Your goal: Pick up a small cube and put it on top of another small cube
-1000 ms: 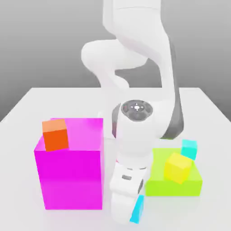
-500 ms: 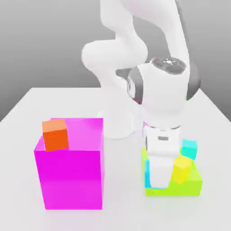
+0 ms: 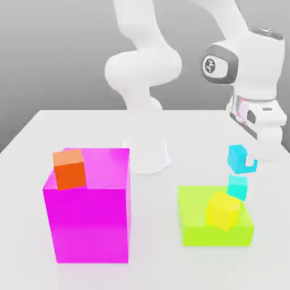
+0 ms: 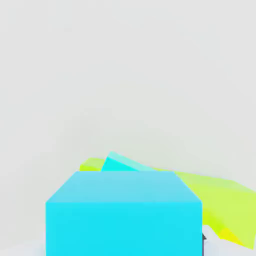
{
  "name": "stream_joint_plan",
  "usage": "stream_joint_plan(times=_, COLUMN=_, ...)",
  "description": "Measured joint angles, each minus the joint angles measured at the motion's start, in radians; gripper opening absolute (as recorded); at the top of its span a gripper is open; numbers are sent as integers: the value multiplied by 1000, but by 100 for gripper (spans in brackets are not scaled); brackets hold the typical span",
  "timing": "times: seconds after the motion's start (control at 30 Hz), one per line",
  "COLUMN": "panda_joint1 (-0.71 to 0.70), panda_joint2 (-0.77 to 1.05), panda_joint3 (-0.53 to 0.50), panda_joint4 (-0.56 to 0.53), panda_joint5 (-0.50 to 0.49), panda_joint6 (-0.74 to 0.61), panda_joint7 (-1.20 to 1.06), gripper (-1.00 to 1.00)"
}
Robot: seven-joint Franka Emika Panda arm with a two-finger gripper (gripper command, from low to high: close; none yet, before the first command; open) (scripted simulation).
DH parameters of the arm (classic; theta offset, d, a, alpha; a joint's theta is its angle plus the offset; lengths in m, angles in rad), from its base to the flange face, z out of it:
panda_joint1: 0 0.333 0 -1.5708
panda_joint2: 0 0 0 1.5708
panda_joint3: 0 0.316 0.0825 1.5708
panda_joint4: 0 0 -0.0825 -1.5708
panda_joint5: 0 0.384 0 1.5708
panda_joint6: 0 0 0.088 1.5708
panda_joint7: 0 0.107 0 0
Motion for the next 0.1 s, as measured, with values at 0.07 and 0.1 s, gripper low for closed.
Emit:
stream_joint_plan(times=0.07, panda_joint1=0, panda_joint2=0, panda_joint3=0, panda_joint4=0, panda_joint5=0, panda_joint6=0, panda_joint7=0, gripper=100)
stream_joint_plan(times=0.1, panda_joint1=0, panda_joint2=0, panda_joint3=0, panda_joint4=0, panda_joint5=0, panda_joint6=0, panda_joint7=0, gripper=100)
